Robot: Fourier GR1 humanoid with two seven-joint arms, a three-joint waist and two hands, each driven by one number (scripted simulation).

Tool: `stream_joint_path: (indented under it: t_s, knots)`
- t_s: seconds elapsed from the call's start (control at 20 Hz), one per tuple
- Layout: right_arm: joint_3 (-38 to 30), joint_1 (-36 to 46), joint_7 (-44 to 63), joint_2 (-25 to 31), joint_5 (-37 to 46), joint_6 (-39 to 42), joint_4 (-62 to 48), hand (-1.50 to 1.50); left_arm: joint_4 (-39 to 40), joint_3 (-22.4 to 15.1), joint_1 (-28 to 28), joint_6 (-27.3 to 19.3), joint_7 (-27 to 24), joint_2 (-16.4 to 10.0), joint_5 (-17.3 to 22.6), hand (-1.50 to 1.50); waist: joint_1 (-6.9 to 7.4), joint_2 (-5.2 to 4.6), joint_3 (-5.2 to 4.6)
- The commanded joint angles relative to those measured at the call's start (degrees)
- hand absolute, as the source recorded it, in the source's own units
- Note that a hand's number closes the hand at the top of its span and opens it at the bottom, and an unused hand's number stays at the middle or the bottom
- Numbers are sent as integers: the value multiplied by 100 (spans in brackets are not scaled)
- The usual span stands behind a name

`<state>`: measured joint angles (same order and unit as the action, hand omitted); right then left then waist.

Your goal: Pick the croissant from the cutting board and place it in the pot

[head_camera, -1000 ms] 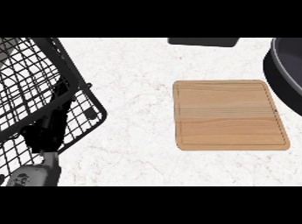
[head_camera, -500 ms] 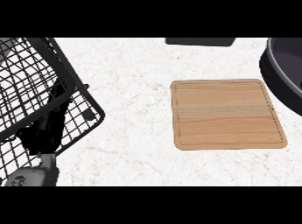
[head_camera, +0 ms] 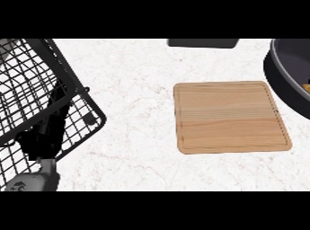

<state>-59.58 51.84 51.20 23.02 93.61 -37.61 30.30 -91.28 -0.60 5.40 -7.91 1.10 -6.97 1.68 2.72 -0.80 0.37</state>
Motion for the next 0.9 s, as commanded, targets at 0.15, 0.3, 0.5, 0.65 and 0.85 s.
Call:
stream_joint_path:
  t_s: [0.15,0.3,0.5,0.65,0.85]
  knots:
    - [-84,-3,-585,-612,-637,-2544,639,-150,-11,-169,-166,90,-383,261,40,0,-49,10,-20]
    - [-254,-102,-1022,-541,-1304,-2908,807,-150,137,-124,-270,56,-547,313,-12,0,-166,32,-22]
    - [-139,-580,-1657,-628,-1975,-3157,1009,-150,32,-135,-420,26,-580,411,-42,0,-245,70,-28]
    - [83,-807,-2033,-707,-2450,-3257,1251,-150,-231,-104,-674,132,-679,353,-26,0,-220,80,-30]
    - [514,-1485,-2631,-1046,-3325,-3151,2103,-150,-62,-195,-800,-37,-869,519,-282,0,-306,106,-34]
